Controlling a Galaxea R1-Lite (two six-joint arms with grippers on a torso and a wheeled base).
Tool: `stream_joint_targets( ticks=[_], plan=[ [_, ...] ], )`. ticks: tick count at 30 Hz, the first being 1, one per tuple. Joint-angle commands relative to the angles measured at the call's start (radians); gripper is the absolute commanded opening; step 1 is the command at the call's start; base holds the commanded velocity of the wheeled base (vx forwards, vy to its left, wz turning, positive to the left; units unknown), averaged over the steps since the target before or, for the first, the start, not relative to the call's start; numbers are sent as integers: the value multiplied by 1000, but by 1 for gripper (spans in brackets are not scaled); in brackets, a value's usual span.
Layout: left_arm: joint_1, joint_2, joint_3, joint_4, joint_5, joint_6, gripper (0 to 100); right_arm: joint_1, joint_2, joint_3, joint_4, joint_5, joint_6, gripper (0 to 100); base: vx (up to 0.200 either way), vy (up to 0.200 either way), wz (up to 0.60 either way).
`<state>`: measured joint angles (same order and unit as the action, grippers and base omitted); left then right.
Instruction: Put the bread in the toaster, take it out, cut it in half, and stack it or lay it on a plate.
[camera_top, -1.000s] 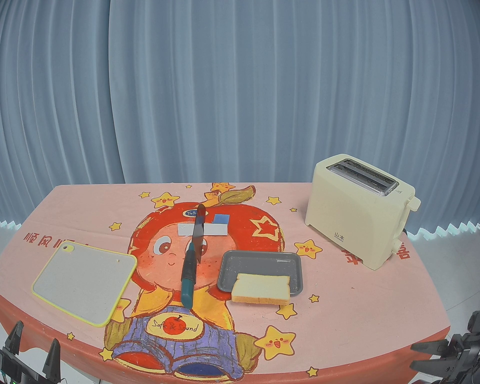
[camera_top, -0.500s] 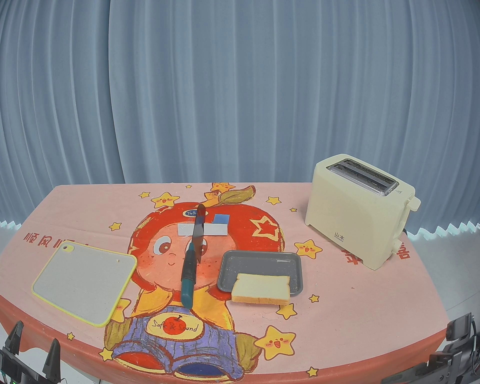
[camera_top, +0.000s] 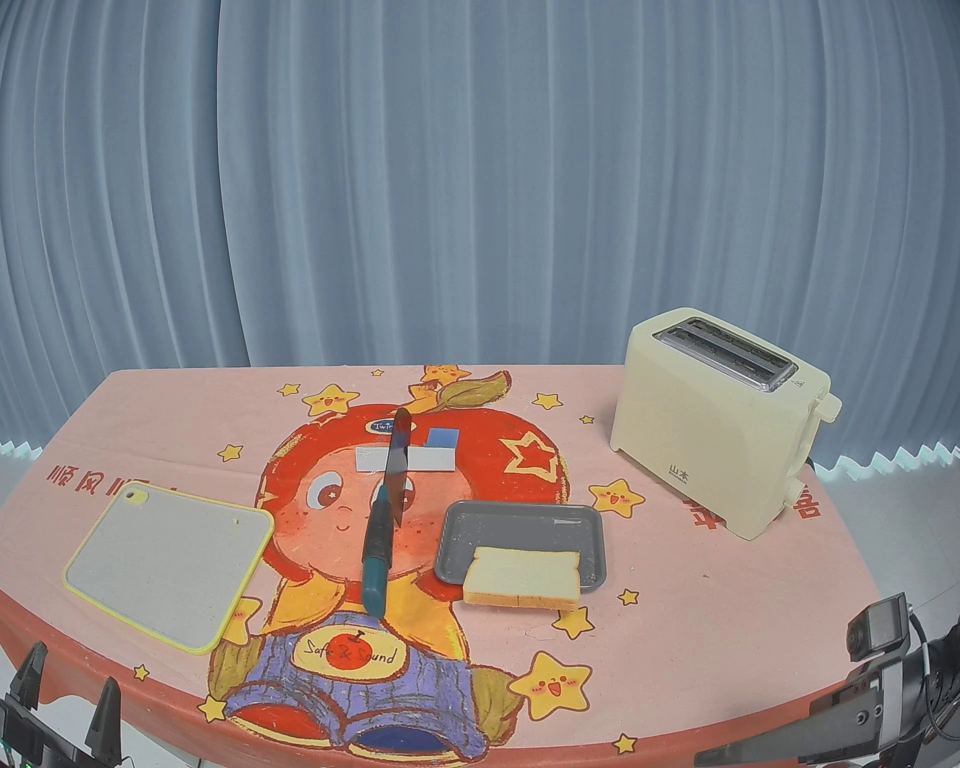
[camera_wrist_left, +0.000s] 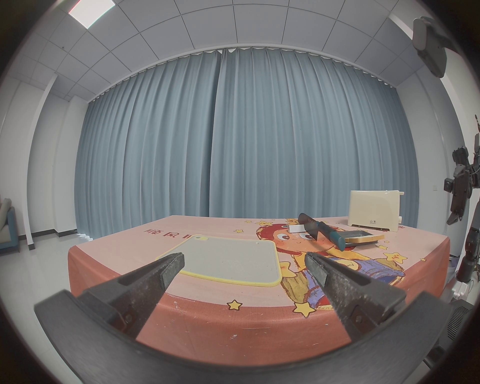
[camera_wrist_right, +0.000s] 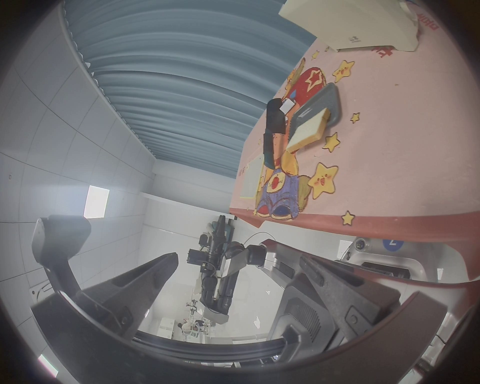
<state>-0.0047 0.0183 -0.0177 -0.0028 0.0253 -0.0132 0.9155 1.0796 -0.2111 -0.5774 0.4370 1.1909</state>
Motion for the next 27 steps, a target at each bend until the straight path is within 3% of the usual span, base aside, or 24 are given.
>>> stream_joint_targets(
  ticks=[1, 7, 13, 20, 23, 27],
  plan=[
    [0, 2, 18, 1, 1, -1, 100, -1, 48, -8, -32, -1, 16, 100, 0, 0, 0],
    [0, 2, 18, 0, 1, -1, 100, -3, 100, -36, -47, -8, 79, 100, 0, 0, 0],
    [0, 2, 18, 0, 1, -1, 100, -6, 105, -37, -47, -11, 98, 100, 0, 0, 0],
    [0, 2, 18, 0, 1, -1, 100, -53, 145, -56, -101, -11, 159, 100, 0, 0, 0],
    [0, 2, 18, 1, 1, -1, 100, -55, 180, -53, -128, -24, 161, 100, 0, 0, 0],
    [0, 2, 18, 1, 1, -1, 100, -53, 220, -50, -176, -80, 162, 100, 0, 0, 0]
  ],
)
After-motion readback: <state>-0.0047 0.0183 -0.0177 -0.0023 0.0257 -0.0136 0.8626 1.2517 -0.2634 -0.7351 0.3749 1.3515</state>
